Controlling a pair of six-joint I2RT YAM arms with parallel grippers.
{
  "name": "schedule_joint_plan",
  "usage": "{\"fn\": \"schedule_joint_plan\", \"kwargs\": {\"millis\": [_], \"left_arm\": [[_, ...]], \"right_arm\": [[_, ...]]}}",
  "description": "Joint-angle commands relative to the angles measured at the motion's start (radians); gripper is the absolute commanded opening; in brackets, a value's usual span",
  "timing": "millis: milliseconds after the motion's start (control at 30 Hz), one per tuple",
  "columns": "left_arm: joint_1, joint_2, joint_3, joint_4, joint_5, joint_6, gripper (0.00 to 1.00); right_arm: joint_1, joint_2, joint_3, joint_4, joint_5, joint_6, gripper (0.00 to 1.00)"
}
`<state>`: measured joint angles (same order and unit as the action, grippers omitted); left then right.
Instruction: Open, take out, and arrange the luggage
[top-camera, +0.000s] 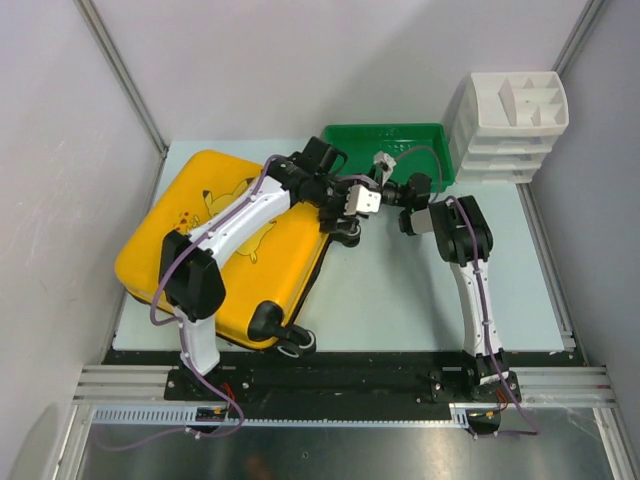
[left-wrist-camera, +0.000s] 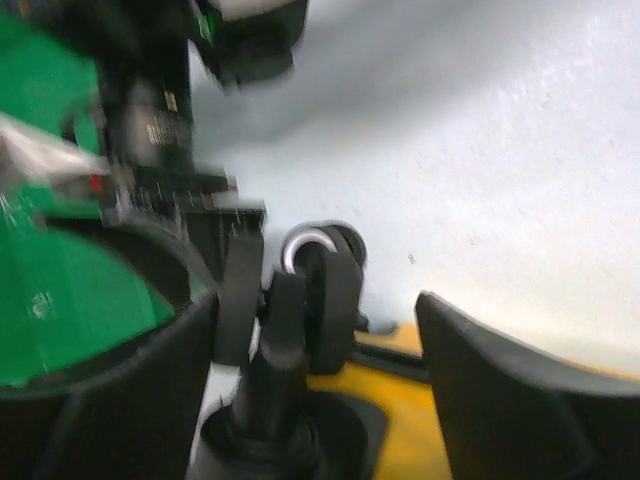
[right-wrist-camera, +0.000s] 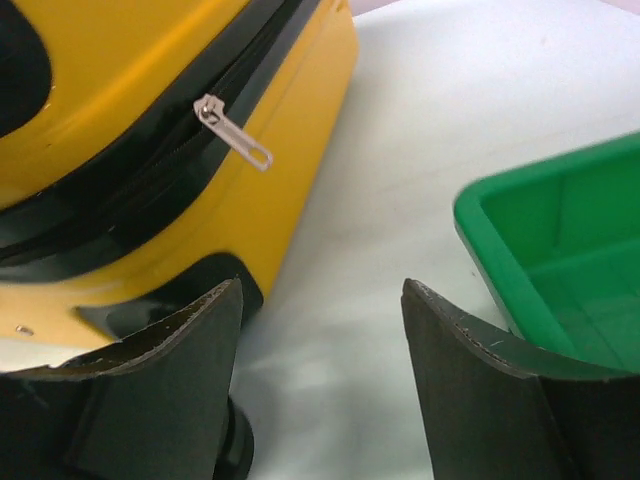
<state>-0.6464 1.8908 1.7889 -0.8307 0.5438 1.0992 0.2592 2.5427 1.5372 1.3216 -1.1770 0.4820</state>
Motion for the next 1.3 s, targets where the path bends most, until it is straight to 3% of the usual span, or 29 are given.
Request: {"fn": "schedule_joint_plan", "kwargs": {"millis": [0,67,167,200,300,433,500,633,767,900,1000,1067,1267], "left_arm": [[0.071,-0.114,0.064,-0.166,0.036,-0.149,0.9],[0.085,-0.142,0.07,-0.165,0.039,-0.189,0.93],[0.129,-0.18,0.098,-0.16,0.05,-0.293,0.96],[0.163,-0.186,0.115,-0.162,0.05,-0.326,1.0],[0.268,-0.202,0.15,-0.156,0.062,-0.485,1.0],[0.451,-0.231,0.142,-0.128,0.087,-0.746,1.0],[0.554,-0.315,0.036,-0.067,0.062,-0.89,1.0],[0.733,-0.49,-0.159,-0.005,0.037,-1.033,1.0],[1.018,-0.665,-0.376,-0.001,0.163,-1.223,0.99],[1.221,-0.863,-0.618,-0.013,0.263,-1.341,1.0],[1.345,-1.016,-0.716,-0.068,0.216,-1.391,1.0],[1.386,-1.102,-0.74,-0.131,0.168,-1.415,1.0],[1.426,-1.165,-0.818,-0.303,-0.016,-1.527,1.0]], "right_arm": [[-0.041,-0.159,-0.063,0.009,-0.046,-0.106,0.71],[-0.049,-0.211,-0.084,-0.098,-0.021,-0.166,0.71],[-0.049,-0.301,-0.086,-0.503,0.069,-0.345,0.72],[-0.046,-0.326,-0.083,-0.733,0.094,-0.42,0.71],[-0.023,-0.387,-0.062,-1.058,0.178,-0.554,0.69],[-0.011,-0.424,-0.058,-1.315,0.218,-0.637,0.68],[-0.003,-0.427,-0.057,-1.418,0.247,-0.652,0.68],[0.017,-0.418,-0.058,-1.441,0.292,-0.565,0.7],[0.052,-0.414,-0.058,-1.437,0.32,-0.54,0.72],[0.09,-0.409,-0.055,-1.482,0.332,-0.568,0.72],[0.118,-0.41,-0.051,-1.507,0.332,-0.582,0.73],[0.129,-0.417,-0.051,-1.506,0.335,-0.582,0.73],[0.126,-0.437,-0.019,-1.504,0.344,-0.582,0.73]]}}
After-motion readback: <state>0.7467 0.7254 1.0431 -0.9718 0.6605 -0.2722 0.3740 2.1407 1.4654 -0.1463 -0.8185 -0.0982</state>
